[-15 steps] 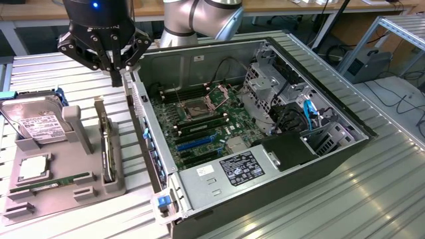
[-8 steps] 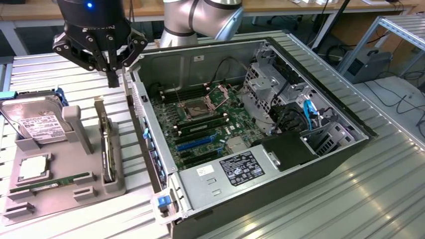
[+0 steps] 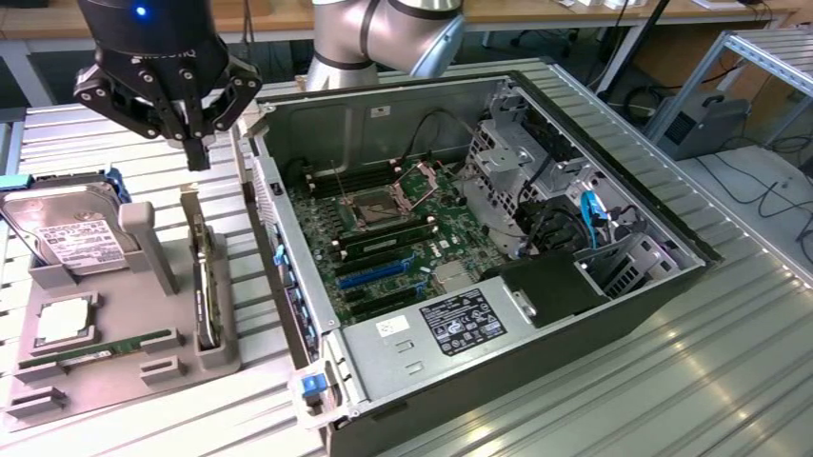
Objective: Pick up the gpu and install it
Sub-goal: 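Reach for the gpu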
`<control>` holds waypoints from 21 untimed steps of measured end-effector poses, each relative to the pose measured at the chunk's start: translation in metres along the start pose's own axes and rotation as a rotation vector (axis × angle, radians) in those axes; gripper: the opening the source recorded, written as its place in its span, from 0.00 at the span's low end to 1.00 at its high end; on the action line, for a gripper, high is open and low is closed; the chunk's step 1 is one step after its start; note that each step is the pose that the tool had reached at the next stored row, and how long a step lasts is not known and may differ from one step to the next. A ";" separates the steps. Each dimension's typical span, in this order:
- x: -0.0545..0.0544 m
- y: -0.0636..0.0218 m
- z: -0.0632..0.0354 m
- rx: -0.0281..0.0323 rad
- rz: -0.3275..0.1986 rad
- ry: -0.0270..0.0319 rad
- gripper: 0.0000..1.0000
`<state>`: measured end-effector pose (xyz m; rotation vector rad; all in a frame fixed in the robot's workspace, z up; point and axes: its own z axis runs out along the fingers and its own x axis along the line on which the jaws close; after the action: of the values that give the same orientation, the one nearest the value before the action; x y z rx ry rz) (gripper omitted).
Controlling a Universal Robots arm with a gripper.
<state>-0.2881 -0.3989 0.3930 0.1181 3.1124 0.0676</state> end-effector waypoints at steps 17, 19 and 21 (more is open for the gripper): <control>0.013 -0.0010 -0.0002 0.0000 0.000 0.0000 0.11; 0.015 -0.0011 -0.0002 0.0000 0.000 0.0000 0.11; 0.016 -0.0012 -0.0002 0.0000 0.000 0.0000 0.11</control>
<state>-0.3044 -0.3990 0.3927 0.1179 3.1124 0.0676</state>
